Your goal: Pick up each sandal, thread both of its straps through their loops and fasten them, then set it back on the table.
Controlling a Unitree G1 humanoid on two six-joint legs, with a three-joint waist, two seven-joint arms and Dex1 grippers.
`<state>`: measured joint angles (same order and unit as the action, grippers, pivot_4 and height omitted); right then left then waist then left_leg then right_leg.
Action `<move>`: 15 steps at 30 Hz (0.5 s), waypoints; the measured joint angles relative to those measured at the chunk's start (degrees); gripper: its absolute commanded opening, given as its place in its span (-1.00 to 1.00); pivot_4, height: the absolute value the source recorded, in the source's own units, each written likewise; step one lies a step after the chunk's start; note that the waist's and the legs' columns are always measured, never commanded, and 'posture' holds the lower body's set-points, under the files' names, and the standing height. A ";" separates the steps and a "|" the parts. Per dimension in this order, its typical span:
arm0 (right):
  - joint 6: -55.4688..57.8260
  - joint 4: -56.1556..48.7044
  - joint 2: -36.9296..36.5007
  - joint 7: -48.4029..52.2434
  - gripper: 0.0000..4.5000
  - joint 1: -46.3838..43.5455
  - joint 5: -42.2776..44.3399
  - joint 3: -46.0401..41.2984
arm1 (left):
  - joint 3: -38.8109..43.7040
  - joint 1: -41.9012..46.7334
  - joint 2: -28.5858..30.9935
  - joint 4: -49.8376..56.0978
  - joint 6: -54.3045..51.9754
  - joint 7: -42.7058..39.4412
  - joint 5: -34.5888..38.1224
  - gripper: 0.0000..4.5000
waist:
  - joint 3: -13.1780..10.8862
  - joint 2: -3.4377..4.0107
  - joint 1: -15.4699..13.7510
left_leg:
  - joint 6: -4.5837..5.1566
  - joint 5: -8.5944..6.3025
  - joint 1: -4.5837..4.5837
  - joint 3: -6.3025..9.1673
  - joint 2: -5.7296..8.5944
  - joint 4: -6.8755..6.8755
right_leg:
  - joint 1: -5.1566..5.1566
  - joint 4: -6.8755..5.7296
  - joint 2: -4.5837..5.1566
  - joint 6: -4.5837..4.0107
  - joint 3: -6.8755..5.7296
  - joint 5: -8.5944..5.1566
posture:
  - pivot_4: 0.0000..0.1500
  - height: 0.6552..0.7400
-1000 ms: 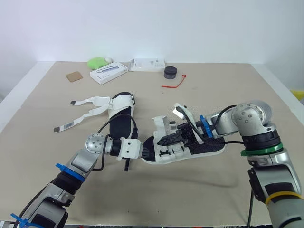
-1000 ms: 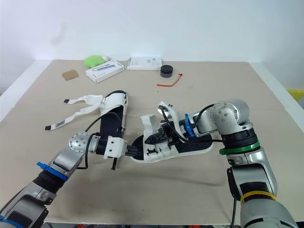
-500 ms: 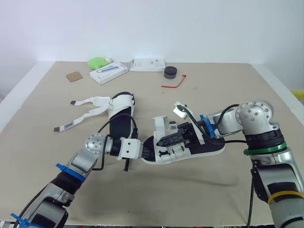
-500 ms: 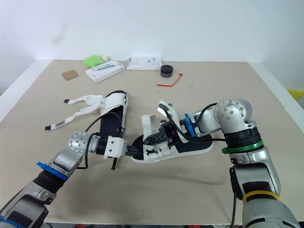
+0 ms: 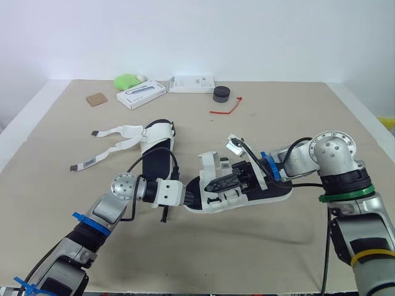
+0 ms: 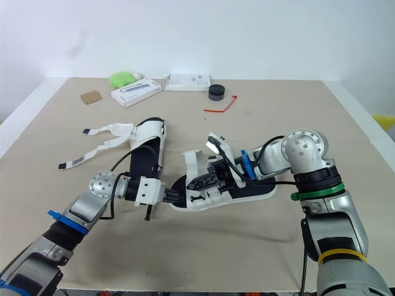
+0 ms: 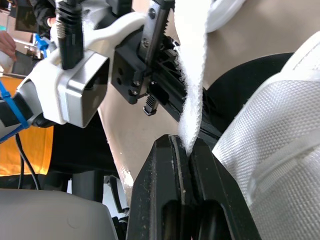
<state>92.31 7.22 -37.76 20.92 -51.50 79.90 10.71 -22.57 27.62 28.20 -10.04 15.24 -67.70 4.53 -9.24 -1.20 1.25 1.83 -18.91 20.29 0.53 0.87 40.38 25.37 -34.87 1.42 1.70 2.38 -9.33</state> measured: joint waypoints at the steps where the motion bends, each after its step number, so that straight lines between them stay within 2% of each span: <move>1: -0.02 0.06 0.02 -0.32 -0.97 0.00 0.18 0.00 | 0.00 0.00 0.00 -0.01 0.00 0.00 0.00 -1.00 | 0.00 0.00 0.00 | 0.00 0.00 0.00 0.00 0.00 0.00 | 0.00 0.00 0.00 0.00 0.00 0.00 | 1.00 1.00; 8: -0.86 -0.89 0.76 -1.05 -0.97 0.01 -3.84 -0.38 | -0.01 0.06 0.00 -0.11 0.02 -0.01 0.00 -1.00 | 0.01 0.00 0.00 | 0.00 0.00 0.00 0.00 -0.01 0.00 | -0.01 0.00 -0.02 0.09 0.00 -0.05 | 1.00 1.00; 15: -7.04 -7.21 -0.38 5.55 -0.97 1.54 -16.30 2.58 | -0.03 0.07 -0.04 -0.16 0.06 0.00 0.00 -1.00 | 0.02 0.00 0.00 | 0.00 0.00 -0.01 -0.01 0.00 0.00 | -0.01 0.02 -0.03 0.14 0.00 -0.08 | 1.00 1.00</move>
<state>85.28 0.02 -38.14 26.47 -49.97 63.60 13.29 -22.61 27.70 28.16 -10.20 15.30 -67.70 4.53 -9.23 -1.20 1.25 1.84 -18.91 20.28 0.52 0.88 40.38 25.36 -34.86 1.39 1.84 2.38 -9.40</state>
